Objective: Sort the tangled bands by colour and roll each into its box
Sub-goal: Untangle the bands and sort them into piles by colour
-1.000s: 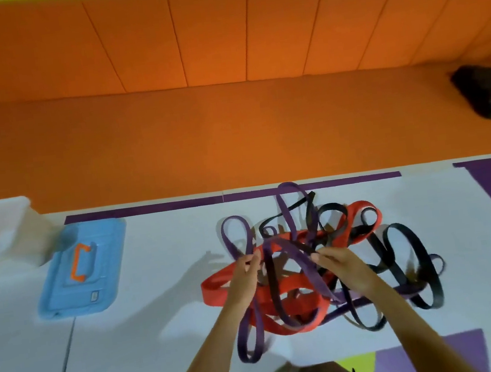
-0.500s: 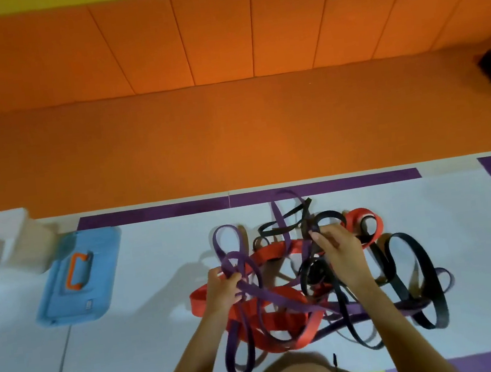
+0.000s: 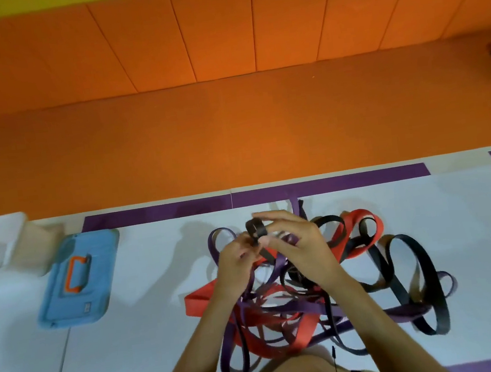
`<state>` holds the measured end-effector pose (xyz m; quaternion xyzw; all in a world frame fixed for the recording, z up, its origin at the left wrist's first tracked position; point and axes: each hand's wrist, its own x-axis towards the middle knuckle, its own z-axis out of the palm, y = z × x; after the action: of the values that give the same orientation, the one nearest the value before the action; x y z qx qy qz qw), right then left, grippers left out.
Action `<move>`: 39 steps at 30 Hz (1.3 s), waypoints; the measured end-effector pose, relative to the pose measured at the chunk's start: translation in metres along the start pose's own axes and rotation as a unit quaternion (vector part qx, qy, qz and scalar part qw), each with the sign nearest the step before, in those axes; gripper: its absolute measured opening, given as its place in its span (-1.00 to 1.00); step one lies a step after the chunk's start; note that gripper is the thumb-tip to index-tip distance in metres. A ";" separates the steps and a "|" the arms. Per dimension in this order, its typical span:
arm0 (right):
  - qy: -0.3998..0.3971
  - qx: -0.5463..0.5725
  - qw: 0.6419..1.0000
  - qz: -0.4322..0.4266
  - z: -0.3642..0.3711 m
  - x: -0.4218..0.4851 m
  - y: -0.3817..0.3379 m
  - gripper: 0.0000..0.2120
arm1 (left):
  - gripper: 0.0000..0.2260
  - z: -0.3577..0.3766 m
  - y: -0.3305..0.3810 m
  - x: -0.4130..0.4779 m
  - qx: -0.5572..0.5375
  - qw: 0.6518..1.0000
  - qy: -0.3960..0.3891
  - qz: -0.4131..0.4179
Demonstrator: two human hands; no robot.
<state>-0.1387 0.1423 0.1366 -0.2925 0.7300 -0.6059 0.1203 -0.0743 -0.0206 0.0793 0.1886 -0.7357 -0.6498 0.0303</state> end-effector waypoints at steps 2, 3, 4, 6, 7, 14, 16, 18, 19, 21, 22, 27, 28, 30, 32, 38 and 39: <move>0.025 0.015 0.998 0.056 -0.011 -0.004 0.013 -0.83 | -0.86 -0.007 0.008 -0.001 -0.078 0.995 0.054 -0.009; 0.034 0.016 0.995 0.092 -0.015 -0.007 0.024 -0.80 | -0.87 -0.011 0.011 -0.001 -0.099 0.992 0.083 -0.015; 0.041 0.007 0.991 0.131 -0.018 -0.012 0.038 -0.79 | -0.90 -0.016 0.014 0.000 -0.100 0.989 0.111 -0.014; 0.041 -0.051 0.979 0.195 -0.021 -0.024 0.067 -0.79 | -0.90 -0.030 0.018 0.001 -0.086 0.985 0.151 -0.001; 0.031 -0.093 0.972 0.214 -0.022 -0.031 0.081 -0.78 | -0.90 -0.036 0.021 0.000 -0.095 0.981 0.170 0.002; -0.189 -0.210 0.900 0.332 0.001 -0.074 0.133 -0.41 | -0.93 -0.084 0.014 -0.005 -0.115 0.958 0.262 -0.028; -0.212 -0.194 0.886 0.364 0.008 -0.085 0.137 -0.32 | -0.89 -0.092 0.001 -0.010 -0.083 0.963 0.251 -0.045; -0.191 -0.234 0.883 0.359 0.009 -0.093 0.140 -0.33 | -0.83 -0.094 -0.014 -0.018 -0.053 0.966 0.244 -0.061; -0.174 -0.261 0.881 0.354 0.009 -0.095 0.141 -0.38 | -0.81 -0.094 -0.022 -0.023 -0.045 0.967 0.240 -0.071; -0.136 -0.296 0.876 0.355 0.007 -0.095 0.142 -0.55 | -0.77 -0.094 -0.038 -0.032 -0.036 0.969 0.224 -0.098; -0.124 -0.309 0.872 0.358 0.006 -0.096 0.143 -0.63 | -0.75 -0.094 -0.046 -0.037 -0.026 0.970 0.215 -0.112; -0.049 -0.327 0.878 0.347 0.005 -0.107 0.138 -0.75 | -0.61 -0.094 -0.072 -0.055 0.043 0.979 0.138 -0.143; -0.030 -0.330 0.879 0.344 0.004 -0.108 0.137 -0.77 | -0.59 -0.093 -0.076 -0.058 0.051 0.982 0.115 -0.140; 0.023 -0.336 0.877 0.343 0.002 -0.110 0.133 -0.80 | -0.50 -0.092 -0.083 -0.061 0.049 0.987 0.048 -0.145; 0.080 -0.337 0.872 0.345 0.001 -0.112 0.129 -0.83 | -0.45 -0.094 -0.089 -0.062 0.088 0.986 -0.043 -0.136; 0.175 -0.313 0.871 0.336 -0.006 -0.118 0.116 -0.87 | -0.65 -0.085 -0.095 -0.056 0.088 0.982 -0.042 -0.161; 0.180 -0.312 0.870 0.337 -0.006 -0.119 0.115 -0.88 | -0.75 -0.080 -0.095 -0.054 0.130 0.978 0.005 -0.160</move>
<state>-0.0789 0.2264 0.0071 0.0631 0.9442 -0.3117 0.0858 0.0217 -0.0875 0.0101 0.3095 -0.7743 -0.5438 -0.0949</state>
